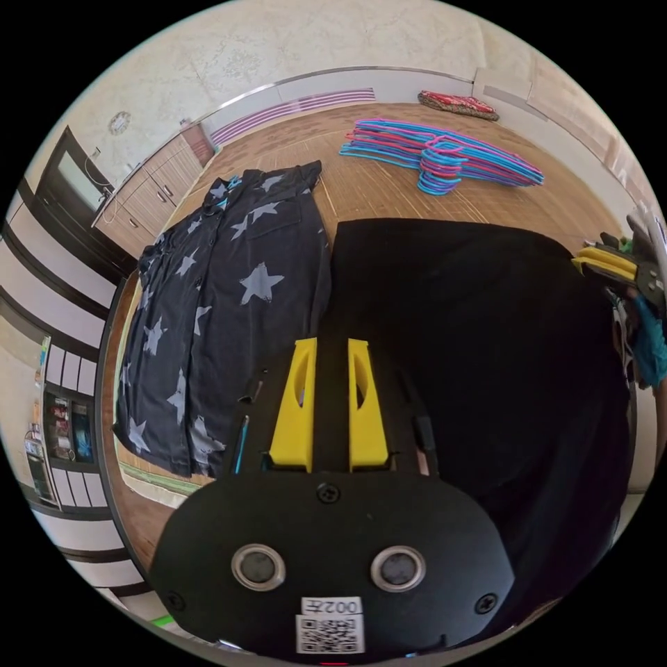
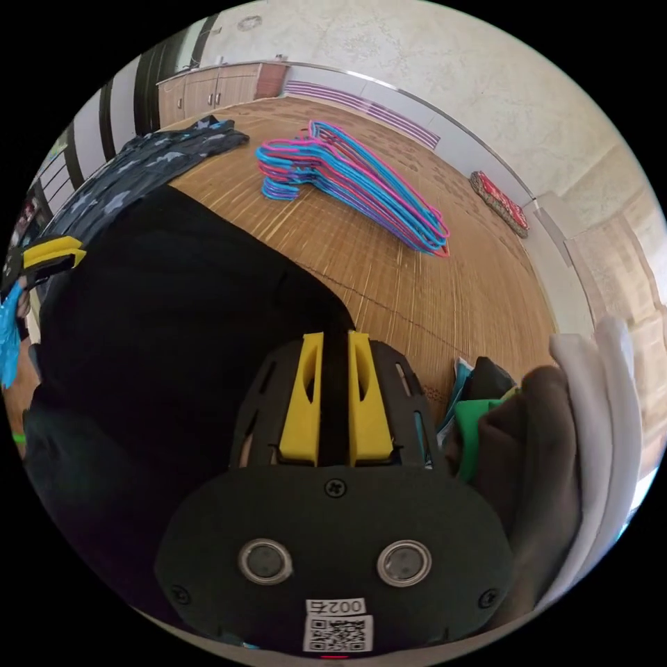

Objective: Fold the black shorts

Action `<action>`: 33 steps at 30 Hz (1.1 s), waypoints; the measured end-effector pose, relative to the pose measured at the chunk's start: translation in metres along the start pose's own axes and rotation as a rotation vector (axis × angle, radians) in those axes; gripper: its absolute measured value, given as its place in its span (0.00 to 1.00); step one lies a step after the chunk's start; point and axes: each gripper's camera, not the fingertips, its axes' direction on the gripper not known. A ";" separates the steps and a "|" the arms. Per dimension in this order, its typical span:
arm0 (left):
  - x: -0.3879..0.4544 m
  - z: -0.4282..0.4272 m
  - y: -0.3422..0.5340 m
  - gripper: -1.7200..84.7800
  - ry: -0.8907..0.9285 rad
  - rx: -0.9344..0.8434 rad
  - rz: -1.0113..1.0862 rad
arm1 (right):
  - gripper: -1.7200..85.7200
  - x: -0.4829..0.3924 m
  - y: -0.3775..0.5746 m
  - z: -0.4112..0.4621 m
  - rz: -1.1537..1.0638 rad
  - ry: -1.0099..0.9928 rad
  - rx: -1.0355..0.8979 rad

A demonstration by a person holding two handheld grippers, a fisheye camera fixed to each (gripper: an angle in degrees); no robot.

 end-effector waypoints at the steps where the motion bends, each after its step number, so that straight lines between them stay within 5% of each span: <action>1: -0.001 -0.009 0.008 0.06 0.005 0.017 0.004 | 0.10 -0.006 0.012 -0.012 -0.031 -0.017 0.023; 21: 0.030 -0.158 0.205 0.06 0.083 0.092 0.009 | 0.12 -0.122 0.236 -0.168 -0.684 -0.816 0.233; 33: 0.034 -0.204 0.306 0.06 0.122 0.099 0.004 | 0.11 -0.195 0.317 -0.179 -0.841 -0.734 0.182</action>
